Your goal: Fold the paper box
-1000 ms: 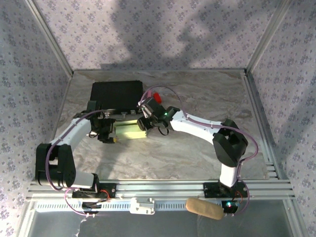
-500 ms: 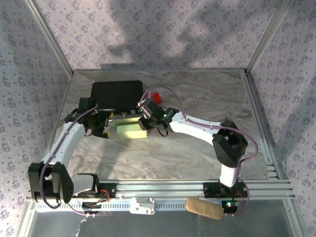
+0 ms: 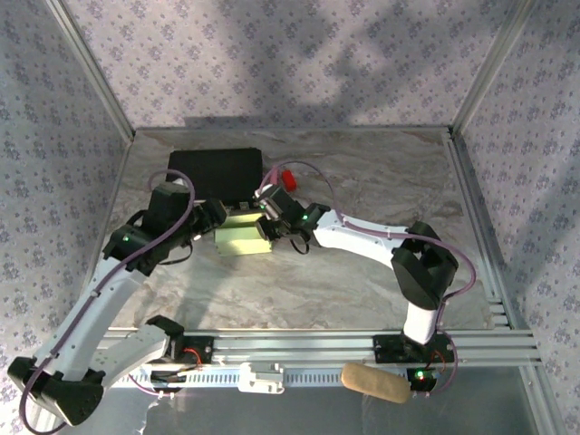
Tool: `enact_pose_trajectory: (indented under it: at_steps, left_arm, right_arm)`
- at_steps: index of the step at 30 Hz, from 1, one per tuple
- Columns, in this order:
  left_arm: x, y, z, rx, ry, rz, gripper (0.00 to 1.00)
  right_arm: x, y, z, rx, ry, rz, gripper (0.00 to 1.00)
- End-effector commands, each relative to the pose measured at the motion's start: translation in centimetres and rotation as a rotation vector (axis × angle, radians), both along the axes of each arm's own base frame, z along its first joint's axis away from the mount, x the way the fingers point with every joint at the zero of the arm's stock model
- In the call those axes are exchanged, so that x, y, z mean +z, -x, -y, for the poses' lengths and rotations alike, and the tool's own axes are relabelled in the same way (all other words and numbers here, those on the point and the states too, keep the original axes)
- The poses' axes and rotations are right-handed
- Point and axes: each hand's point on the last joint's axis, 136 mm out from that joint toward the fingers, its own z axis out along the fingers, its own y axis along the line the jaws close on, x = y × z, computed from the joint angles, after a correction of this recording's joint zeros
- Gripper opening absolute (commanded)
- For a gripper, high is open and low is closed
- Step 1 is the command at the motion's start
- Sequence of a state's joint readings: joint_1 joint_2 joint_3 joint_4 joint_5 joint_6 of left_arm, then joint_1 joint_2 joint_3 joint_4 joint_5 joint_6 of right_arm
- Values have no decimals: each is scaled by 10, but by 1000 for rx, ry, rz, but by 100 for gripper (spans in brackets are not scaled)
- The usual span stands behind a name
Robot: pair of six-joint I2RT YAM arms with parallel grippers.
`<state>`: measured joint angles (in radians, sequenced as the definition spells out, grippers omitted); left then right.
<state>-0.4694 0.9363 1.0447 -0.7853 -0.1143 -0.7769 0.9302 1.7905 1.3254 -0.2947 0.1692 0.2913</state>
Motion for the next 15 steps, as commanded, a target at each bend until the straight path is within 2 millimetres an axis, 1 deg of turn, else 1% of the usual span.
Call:
enact_pose_trajectory:
  at_steps: [1,2,4,8,10,12,15]
  left_arm:
    - [0,-14,0,-227,-284,104,76]
    - [0,-14,8,-334,-331,127,75]
    - [-5,-14,12,-448,-417,127,74]
    - [-36,-16,19,-684,-580,35,74]
    - [-46,-19,24,-774,-642,38,76]
    - [-44,-24,27,-825,-683,88,77]
    - [-38,-26,35,-908,-720,181,84]
  right_arm:
    - [-2,4,8,-12,17,1,40]
    - [-2,4,8,-12,18,-1,40]
    - [-2,4,7,-7,15,-3,40]
    - [-2,3,4,12,10,-8,39]
    - [-2,3,4,18,13,-12,38]
    - [-1,4,4,22,13,-13,38]
    - [0,3,4,24,4,-15,38]
